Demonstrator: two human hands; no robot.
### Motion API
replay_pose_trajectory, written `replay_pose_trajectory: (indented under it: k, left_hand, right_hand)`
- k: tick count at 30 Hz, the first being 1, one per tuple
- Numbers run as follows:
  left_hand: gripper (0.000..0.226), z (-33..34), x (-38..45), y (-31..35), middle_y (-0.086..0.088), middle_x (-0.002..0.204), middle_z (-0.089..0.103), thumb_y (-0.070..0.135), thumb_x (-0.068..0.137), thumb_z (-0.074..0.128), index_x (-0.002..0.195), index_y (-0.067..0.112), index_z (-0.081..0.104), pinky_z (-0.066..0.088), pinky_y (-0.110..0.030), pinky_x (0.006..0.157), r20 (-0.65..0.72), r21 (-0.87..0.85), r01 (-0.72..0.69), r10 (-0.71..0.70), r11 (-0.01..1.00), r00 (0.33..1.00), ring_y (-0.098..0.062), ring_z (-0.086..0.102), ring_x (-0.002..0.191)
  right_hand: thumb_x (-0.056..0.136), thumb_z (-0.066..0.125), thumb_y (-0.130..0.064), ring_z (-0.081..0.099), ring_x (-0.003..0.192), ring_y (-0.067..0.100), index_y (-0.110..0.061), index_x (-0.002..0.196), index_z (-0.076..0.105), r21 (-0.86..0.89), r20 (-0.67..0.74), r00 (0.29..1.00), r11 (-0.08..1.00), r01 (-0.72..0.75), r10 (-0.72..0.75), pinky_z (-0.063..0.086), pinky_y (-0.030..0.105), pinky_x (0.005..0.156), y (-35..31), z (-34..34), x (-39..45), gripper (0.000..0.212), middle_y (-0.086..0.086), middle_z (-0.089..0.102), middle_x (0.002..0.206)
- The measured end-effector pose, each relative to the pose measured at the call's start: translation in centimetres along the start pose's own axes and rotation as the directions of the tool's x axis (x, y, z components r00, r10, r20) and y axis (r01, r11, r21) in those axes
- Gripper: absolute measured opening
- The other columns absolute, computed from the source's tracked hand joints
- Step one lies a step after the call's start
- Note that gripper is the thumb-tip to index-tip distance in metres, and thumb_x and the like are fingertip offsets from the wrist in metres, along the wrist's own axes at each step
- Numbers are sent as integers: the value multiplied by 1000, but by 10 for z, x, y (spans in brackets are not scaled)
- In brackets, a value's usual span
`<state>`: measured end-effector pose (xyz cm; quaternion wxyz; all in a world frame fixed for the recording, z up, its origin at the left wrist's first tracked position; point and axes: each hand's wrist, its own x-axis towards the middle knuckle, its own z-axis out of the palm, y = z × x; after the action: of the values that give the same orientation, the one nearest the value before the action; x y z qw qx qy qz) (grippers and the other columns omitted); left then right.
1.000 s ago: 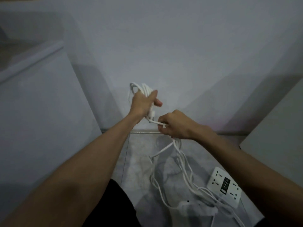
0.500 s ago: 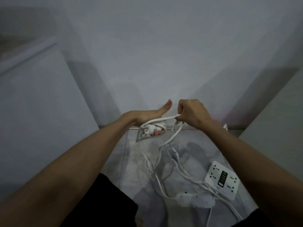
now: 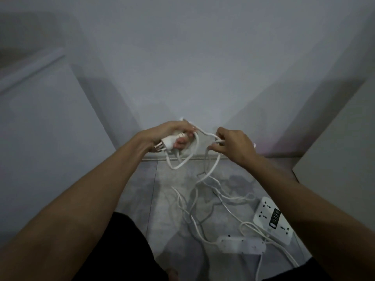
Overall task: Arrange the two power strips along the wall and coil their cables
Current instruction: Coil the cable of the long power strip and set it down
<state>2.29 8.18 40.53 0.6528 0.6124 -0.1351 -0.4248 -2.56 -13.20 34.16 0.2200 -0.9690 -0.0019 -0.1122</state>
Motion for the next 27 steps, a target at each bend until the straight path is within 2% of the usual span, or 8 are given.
replay_pose_trajectory:
  k: [4, 7, 10, 13, 17, 22, 24, 27]
  left_hand:
    - [19, -12, -2, 8, -3, 53, 35, 16, 82, 54, 67, 7, 48, 29, -17, 33, -152, -203, -142, 112, 969, 982, -8, 33, 33]
    - [30, -3, -3, 20, 2, 40, 38, 20, 93, 43, 64, 10, 45, 28, -16, 35, -209, -273, -175, 119, 946, 971, -9, 34, 30]
    - [31, 11, -4, 32, 4, 38, 39, 22, 94, 41, 65, 11, 43, 32, -16, 36, -196, -358, -221, 158, 907, 968, -9, 36, 29]
    - [33, 11, -7, 36, 5, 38, 38, 24, 93, 44, 63, 11, 46, 33, -16, 38, -184, -432, -225, 159, 873, 970, -8, 36, 29]
    - [32, 0, -10, 33, 5, 39, 37, 25, 93, 45, 64, 12, 45, 34, -16, 38, -252, -456, -237, 131, 858, 959, -8, 37, 30]
    - [36, 6, -10, 31, 6, 39, 38, 25, 92, 45, 59, 11, 49, 32, -17, 42, -207, -490, -195, 104, 850, 973, -8, 37, 30]
    - [35, 10, -10, 33, 6, 39, 38, 25, 92, 45, 60, 11, 48, 33, -17, 42, -187, -502, -188, 106, 844, 977, -7, 37, 30]
    - [31, 14, -10, 33, 6, 39, 37, 25, 92, 44, 64, 12, 44, 33, -16, 40, -170, -507, -169, 95, 845, 981, -7, 37, 30]
  right_hand:
    - [88, 60, -39, 61, 86, 39, -13, 91, 56, -98, -5, 1000, 995, 26, -27, 48, 40, 67, 17, 4, -6, 26, 15, 68, 85]
    - [95, 50, -27, 60, 87, 44, -7, 105, 47, -103, 89, 995, 994, -37, 46, 49, 46, 72, 19, 18, -7, 22, 23, 67, 91]
    - [91, 47, -14, 61, 82, 41, -8, 101, 43, 76, 72, 986, 985, -155, 150, 50, 46, 72, 14, 32, -12, 12, 20, 67, 87]
    - [86, 60, -16, 64, 79, 25, -16, 87, 58, 366, -78, 952, 897, -248, 295, 45, 29, 68, 13, 31, -14, 2, 3, 71, 76]
    - [74, 78, -36, 57, 70, 15, -13, 86, 67, 533, -84, 857, 750, -392, 508, 36, 23, 62, 16, 28, -14, 28, 1, 65, 76]
    - [45, 84, -53, 64, 74, 20, -7, 121, 46, 734, 269, 712, 341, -588, 649, 43, 25, 45, 27, 52, -6, 96, 14, 66, 109]
    - [40, 88, -53, 61, 105, 28, -7, 136, 29, 766, 267, 633, 239, -597, 727, 55, 42, 65, 25, 54, -3, 121, 14, 54, 130]
    - [21, 86, -64, 42, 129, 38, -12, 148, 3, 774, 336, 415, 4, -634, 845, 42, 60, 98, 11, 64, -3, 160, 16, 29, 148]
